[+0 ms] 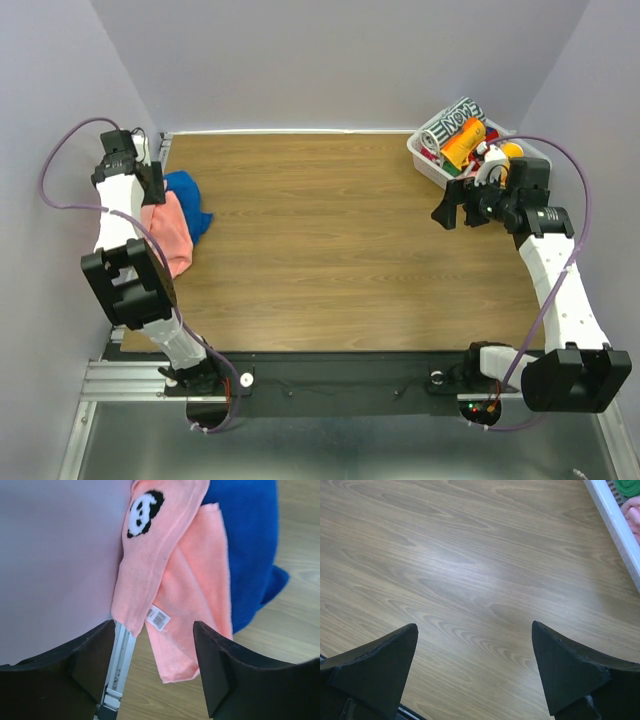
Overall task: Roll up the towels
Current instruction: Grab a towel with the left arm
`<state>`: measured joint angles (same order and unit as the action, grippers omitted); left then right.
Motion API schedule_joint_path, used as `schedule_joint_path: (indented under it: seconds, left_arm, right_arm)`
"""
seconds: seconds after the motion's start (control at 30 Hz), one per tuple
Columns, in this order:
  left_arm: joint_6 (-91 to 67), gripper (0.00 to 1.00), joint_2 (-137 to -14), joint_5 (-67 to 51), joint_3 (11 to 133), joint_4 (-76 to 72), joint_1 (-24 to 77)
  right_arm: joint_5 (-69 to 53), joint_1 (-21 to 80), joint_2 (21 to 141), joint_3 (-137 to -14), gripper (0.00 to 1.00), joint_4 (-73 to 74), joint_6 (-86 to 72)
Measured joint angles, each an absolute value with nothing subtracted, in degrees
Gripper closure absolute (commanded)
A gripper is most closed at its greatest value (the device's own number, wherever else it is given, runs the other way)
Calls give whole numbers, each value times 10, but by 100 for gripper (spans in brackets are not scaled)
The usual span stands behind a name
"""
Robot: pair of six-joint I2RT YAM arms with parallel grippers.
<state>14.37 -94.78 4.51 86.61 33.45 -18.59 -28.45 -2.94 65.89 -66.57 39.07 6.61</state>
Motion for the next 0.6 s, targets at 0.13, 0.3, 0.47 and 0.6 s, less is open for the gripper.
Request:
schedule_joint_path:
  seconds: [0.13,0.3,0.47,0.6]
  left_arm:
    - [157,32,-1004,60,866,332,-198]
    - [164,35,-1068,68,882,322,-204]
    - [167,48,-1122,76,897,297,-203]
    - [168,67,-1151,83,907,287,-203]
  right_arm:
    - [-285,-29,662,-666,0,394,66]
    - [-285,-29,665,-666,0,396,64]
    - [-285,-29,679,-666,0,401,63]
    - [-285,-29,694,-666,0,405,62]
